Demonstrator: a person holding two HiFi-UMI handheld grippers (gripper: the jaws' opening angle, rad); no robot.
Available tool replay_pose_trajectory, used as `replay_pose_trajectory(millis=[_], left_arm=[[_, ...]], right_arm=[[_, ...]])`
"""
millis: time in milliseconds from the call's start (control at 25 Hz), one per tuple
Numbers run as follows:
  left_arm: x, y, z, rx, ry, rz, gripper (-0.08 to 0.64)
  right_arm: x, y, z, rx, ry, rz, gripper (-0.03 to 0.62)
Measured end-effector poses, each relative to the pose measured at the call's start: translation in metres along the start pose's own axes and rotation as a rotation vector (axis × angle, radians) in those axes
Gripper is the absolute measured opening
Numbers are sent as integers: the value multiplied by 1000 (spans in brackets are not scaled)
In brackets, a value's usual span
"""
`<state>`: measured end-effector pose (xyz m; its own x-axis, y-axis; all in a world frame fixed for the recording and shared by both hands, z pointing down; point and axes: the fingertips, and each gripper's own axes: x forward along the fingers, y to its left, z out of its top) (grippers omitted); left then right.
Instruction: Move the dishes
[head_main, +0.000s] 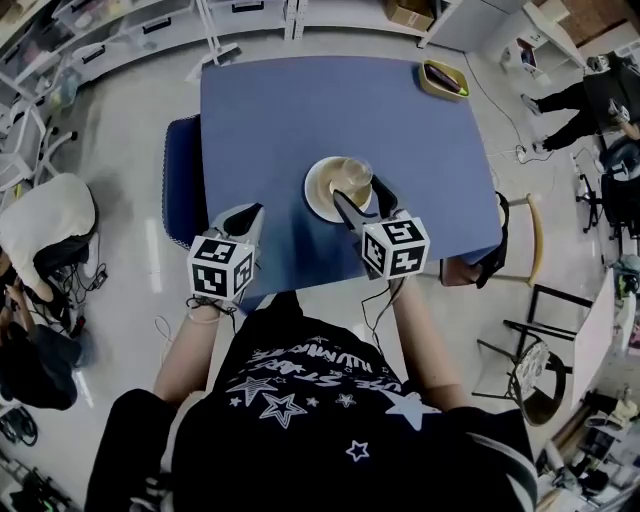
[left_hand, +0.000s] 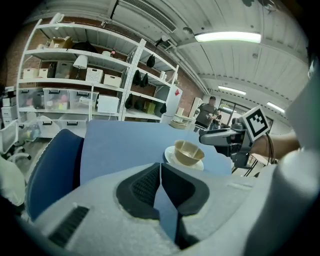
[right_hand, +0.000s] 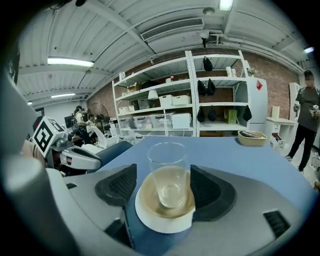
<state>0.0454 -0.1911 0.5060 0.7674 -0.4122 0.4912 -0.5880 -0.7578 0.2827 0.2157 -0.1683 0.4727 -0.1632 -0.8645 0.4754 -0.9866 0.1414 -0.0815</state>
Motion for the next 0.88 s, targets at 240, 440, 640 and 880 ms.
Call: replay_pose_trajectory(millis=[240, 440, 640, 880], left_arm=[[9, 14, 5, -14, 20, -21, 25], [20, 15, 7, 3, 40, -49, 26], [23, 17, 6, -14, 28, -32, 25], [21, 21, 17, -45, -12, 34, 25]], right_arm=[[29, -6, 7, -37, 23, -48, 318], [35, -13, 11, -74, 27, -70, 281], [34, -14, 10, -87, 50, -44, 279], [24, -14, 43, -107, 10, 37, 279]])
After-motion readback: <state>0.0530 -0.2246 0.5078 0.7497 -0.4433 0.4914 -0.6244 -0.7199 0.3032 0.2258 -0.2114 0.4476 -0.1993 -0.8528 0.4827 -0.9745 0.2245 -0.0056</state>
